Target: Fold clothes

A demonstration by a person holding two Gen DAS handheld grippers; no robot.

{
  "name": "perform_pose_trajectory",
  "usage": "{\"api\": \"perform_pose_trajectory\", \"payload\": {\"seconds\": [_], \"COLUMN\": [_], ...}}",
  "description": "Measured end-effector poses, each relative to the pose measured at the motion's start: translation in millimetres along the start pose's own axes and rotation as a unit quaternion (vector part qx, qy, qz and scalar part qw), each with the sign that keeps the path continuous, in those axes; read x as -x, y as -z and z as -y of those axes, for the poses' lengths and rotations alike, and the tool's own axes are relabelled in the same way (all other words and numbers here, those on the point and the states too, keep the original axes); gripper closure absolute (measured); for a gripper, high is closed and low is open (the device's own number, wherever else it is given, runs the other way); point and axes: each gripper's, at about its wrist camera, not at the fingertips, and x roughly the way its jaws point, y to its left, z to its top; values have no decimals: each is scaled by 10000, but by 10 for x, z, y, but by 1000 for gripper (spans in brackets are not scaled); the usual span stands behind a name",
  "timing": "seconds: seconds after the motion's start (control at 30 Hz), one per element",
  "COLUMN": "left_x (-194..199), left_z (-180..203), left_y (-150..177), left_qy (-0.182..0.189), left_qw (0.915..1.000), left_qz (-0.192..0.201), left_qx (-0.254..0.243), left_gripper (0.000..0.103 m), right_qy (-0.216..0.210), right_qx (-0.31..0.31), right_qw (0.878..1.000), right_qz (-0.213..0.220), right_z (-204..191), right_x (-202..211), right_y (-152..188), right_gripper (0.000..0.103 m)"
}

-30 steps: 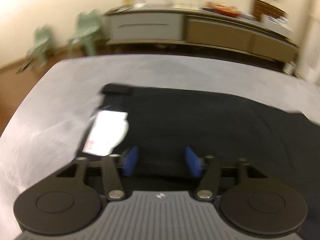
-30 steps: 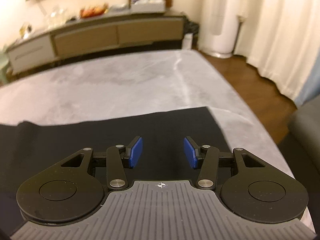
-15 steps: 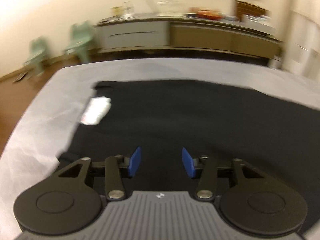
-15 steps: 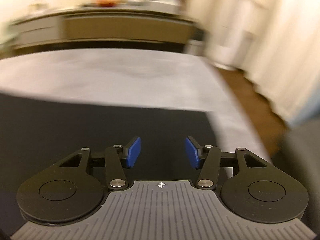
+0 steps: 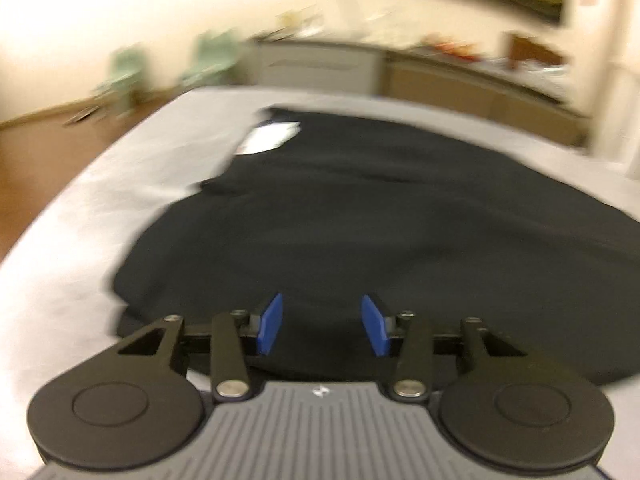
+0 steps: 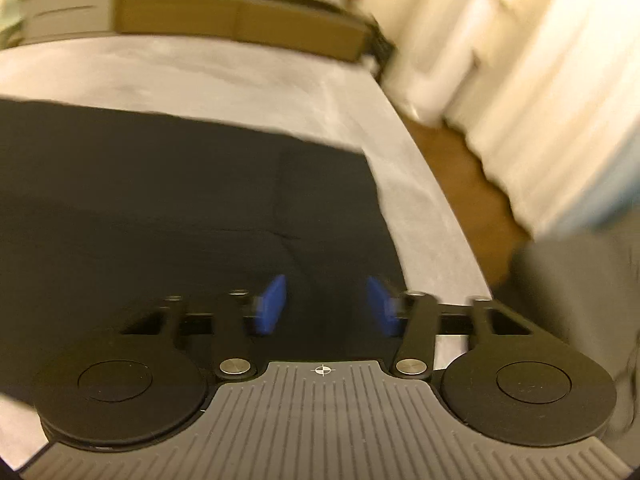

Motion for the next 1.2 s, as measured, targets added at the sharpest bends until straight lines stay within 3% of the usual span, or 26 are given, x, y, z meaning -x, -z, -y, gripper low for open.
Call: {"api": "perform_pose_trajectory", "payload": {"seconds": [0.07, 0.1, 0.2, 0.37, 0.43, 0.53, 0.63, 0.8, 0.9, 0.93, 1.07, 1.17, 1.2], "left_x": [40, -10, -36, 53, 144, 304, 398, 348, 341, 337, 302, 300, 313], "left_z": [180, 199, 111, 7, 11, -23, -9, 318, 509, 535, 521, 478, 465], "left_y": [132, 189, 210, 245, 269, 240, 134, 110, 115, 114, 103, 64, 59], "left_qy": [120, 7, -93, -207, -214, -101, 138, 273, 282, 298, 417, 522, 570], "left_qw": [9995, 9991, 9993, 9995, 9995, 9998, 9989, 9995, 9983, 9978, 9976, 9977, 9975], "left_qz": [-67, -214, -242, -223, -220, 50, 231, 146, 200, 223, 258, 278, 295], "left_qx": [-296, -371, -268, -121, -75, 181, 372, -58, -476, -543, -483, -334, -306], "left_gripper": [56, 56, 46, 44, 47, 47, 47, 45, 43, 43, 43, 43, 43], "right_qy": [-566, -732, -910, -728, -680, -619, -556, -445, -264, -198, -296, -345, -289], "right_qx": [155, 224, 158, -560, -917, -1536, -2149, -3151, -2813, -2645, -2374, -2506, -2347], "right_qw": [9981, 9970, 9956, 9952, 9929, 9856, 9745, 9474, 9588, 9638, 9708, 9673, 9716], "right_qz": [159, 81, -163, -327, -333, -335, -335, -333, -284, -265, -187, -171, -41], "right_z": [-207, -278, -273, 172, 344, 615, 886, 1338, 1213, 1149, 1012, 1011, 927], "right_x": [171, 175, 91, -16, -26, -43, -59, -87, -151, -175, -130, -138, -69], "right_y": [14, 38, 126, 287, 362, 475, 587, 774, 724, 698, 603, 561, 516], "right_gripper": [51, 51, 44, 34, 37, 28, 29, 34, 32, 34, 85, 95, 95]}}
